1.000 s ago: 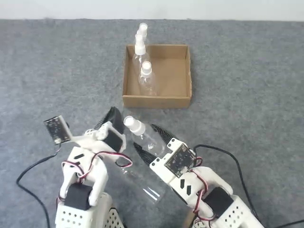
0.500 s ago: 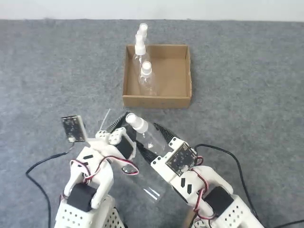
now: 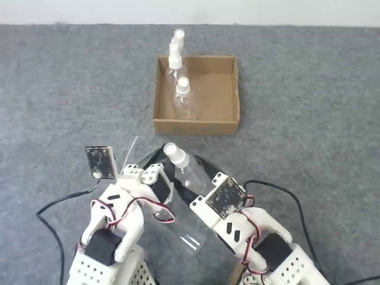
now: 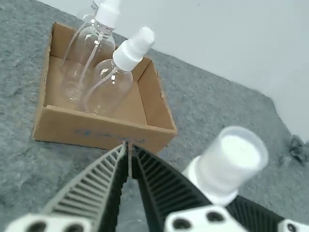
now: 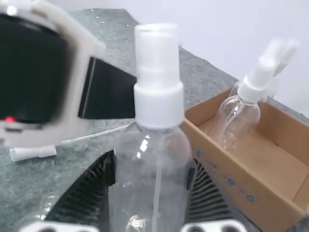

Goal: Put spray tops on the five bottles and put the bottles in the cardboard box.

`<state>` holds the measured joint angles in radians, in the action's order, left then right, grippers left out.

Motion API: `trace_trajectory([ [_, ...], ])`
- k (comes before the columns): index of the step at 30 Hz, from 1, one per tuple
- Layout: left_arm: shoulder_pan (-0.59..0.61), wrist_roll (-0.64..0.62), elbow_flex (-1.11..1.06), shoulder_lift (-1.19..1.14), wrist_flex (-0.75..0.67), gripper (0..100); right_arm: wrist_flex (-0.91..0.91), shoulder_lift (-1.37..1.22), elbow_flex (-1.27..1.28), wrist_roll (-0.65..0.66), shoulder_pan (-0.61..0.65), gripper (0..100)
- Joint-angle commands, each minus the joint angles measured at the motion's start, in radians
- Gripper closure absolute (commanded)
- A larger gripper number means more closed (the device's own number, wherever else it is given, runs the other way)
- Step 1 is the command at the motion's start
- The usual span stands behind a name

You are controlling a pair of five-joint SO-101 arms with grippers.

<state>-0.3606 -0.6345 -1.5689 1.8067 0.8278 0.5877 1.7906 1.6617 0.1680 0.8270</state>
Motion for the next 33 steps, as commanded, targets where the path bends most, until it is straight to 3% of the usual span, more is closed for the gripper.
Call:
trace_trajectory([
  [1,-0.052,0.011,0.015,0.015,0.003,99,0.008,-0.001,0.021,-0.002,0.018,99.2],
  [28,-0.069,0.06,0.099,0.015,0.155,99,0.036,0.001,0.021,-0.002,0.012,99.2],
  [33,-0.132,0.06,0.094,0.015,0.16,99,0.035,0.001,0.021,-0.002,0.012,99.2],
])
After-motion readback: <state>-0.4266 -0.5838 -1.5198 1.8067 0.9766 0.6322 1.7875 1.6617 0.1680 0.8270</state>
